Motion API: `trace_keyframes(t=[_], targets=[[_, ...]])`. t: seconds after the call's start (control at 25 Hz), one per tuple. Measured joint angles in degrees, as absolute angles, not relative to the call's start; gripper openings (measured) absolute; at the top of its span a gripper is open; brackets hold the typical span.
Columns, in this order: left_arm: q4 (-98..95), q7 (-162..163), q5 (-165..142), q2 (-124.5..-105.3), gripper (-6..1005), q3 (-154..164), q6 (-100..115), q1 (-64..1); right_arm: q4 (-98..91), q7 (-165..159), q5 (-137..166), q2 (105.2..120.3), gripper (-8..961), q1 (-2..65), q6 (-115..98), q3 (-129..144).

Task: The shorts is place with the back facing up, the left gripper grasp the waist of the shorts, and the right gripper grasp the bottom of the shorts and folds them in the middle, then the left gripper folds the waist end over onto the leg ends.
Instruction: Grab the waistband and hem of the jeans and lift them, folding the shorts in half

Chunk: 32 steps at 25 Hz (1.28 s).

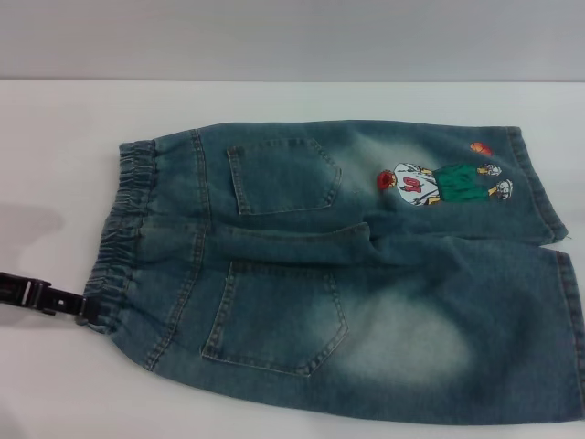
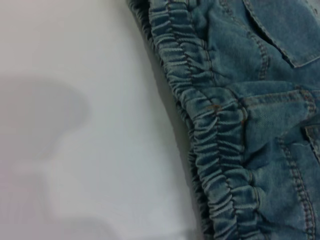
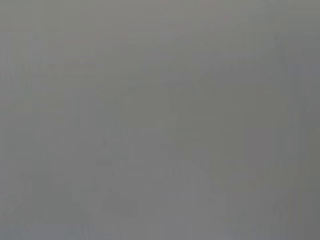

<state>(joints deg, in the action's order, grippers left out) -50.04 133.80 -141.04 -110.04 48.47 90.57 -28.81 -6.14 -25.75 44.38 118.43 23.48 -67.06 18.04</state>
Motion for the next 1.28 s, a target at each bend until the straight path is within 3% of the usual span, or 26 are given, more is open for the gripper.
trace_keyframes(t=[1.28], targets=[[-49.3, 135.44, -145.67, -111.71, 837, 48.89, 91.21, -31.91, -7.82, -24.95, 44.05, 118.02, 623, 23.11, -66.24, 17.31]])
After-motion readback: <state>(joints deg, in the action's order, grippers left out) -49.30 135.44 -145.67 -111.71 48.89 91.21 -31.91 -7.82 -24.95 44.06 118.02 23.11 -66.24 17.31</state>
